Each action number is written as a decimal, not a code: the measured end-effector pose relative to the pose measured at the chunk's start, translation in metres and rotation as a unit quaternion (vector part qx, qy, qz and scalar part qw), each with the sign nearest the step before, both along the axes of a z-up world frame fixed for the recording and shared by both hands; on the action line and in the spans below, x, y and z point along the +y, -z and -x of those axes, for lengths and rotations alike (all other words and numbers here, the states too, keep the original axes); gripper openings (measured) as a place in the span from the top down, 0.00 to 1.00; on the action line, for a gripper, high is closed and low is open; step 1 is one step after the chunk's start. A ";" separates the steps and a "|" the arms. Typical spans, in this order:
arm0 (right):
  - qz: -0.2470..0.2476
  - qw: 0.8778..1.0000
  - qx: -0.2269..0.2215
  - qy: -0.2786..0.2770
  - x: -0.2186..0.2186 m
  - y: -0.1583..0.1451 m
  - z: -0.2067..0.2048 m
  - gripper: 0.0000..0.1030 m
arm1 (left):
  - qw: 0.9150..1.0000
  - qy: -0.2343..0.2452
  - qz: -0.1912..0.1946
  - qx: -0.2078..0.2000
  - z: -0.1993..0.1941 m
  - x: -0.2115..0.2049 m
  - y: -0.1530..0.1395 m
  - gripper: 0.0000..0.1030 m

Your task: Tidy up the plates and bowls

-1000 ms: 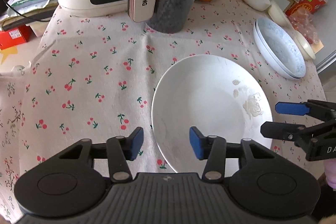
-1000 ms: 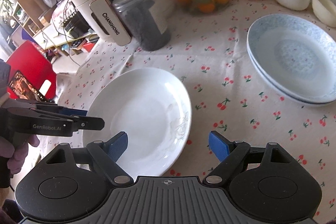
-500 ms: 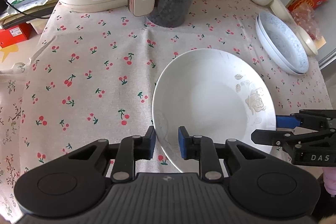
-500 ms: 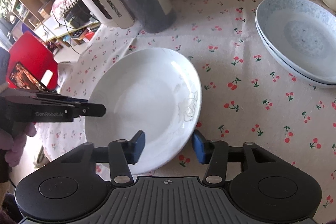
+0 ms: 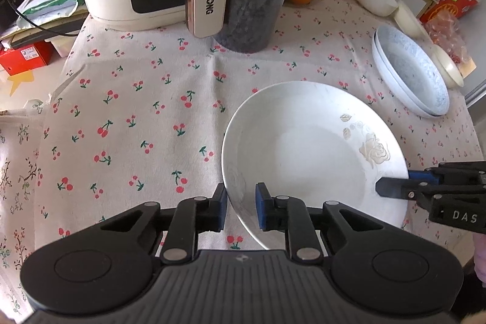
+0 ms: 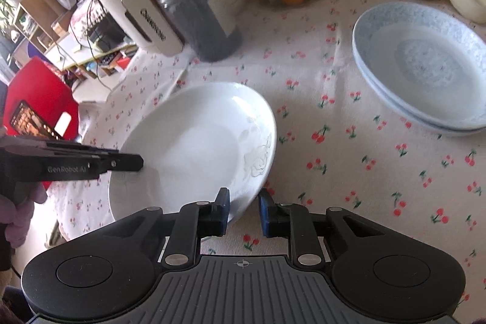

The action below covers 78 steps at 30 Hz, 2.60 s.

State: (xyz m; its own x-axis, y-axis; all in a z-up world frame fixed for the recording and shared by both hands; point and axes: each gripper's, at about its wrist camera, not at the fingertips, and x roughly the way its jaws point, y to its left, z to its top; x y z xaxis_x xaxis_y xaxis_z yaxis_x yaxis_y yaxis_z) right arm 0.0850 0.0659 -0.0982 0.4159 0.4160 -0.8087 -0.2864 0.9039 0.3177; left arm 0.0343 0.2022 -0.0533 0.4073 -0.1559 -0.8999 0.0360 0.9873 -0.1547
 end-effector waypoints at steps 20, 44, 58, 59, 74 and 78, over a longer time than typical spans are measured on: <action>-0.009 0.998 -0.037 0.041 -0.040 -0.024 -0.016 0.80 | 0.999 0.003 0.019 -0.050 -0.016 -0.034 -0.025 0.84; -0.039 0.989 -0.068 0.127 -0.139 -0.049 -0.039 0.80 | 0.995 0.019 0.041 -0.087 -0.059 -0.117 -0.037 0.84; -0.043 0.980 -0.078 0.176 -0.185 -0.050 -0.045 0.80 | 0.993 0.021 0.054 -0.099 -0.082 -0.159 -0.033 0.84; -0.043 0.980 -0.079 0.179 -0.188 -0.049 -0.045 0.80 | 0.993 0.021 0.054 -0.100 -0.083 -0.161 -0.032 0.84; -0.039 0.973 -0.077 0.216 -0.206 -0.041 -0.059 0.80 | 0.994 0.021 0.035 -0.104 -0.100 -0.187 -0.016 0.84; -0.031 0.972 -0.072 0.220 -0.207 -0.037 -0.063 0.80 | 0.994 0.025 0.021 -0.106 -0.103 -0.193 -0.012 0.84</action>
